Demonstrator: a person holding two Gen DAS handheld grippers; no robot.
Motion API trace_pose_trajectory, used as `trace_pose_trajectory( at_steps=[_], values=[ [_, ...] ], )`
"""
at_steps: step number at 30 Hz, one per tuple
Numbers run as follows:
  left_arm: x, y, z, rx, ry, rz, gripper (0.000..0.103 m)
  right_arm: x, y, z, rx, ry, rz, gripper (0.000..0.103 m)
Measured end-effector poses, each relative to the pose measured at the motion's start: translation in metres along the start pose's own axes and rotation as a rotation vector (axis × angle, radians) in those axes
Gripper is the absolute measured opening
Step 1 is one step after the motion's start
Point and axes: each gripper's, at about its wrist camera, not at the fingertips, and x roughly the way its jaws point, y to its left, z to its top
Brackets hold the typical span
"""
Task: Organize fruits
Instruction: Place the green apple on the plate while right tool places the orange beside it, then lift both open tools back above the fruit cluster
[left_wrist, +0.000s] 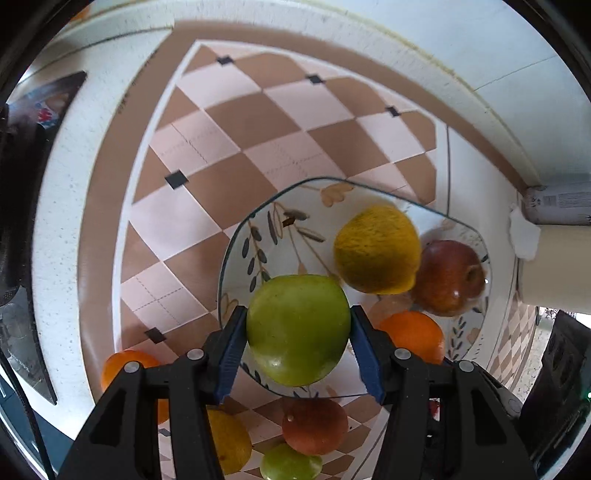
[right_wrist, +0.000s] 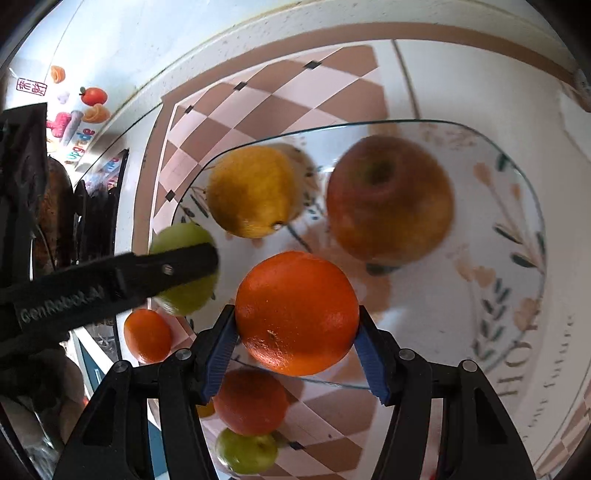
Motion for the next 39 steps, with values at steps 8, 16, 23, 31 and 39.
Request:
trace_pose_trajectory(
  at_steps=[8, 16, 23, 31, 39],
  values=[
    [0.014, 0.002, -0.005, 0.002, 0.054, -0.008, 0.052, 0.019, 0.02, 0.005, -0.064, 0.036, -0.026, 0.065],
    [0.008, -0.009, -0.013, 0.047, 0.035, 0.021, 0.062, -0.001, 0.016, -0.004, -0.063, 0.027, -0.044, 0.082],
    [-0.017, -0.016, -0.032, 0.1, -0.039, 0.083, 0.079, -0.039, -0.007, -0.025, -0.026, -0.039, -0.127, 0.086],
    [-0.042, -0.018, -0.087, 0.145, -0.156, 0.186, 0.079, -0.085, -0.023, -0.057, -0.001, -0.119, -0.215, 0.09],
    [-0.087, -0.026, -0.115, 0.195, -0.225, 0.196, 0.079, -0.127, -0.015, -0.092, -0.021, -0.183, -0.247, 0.094]
  ],
)
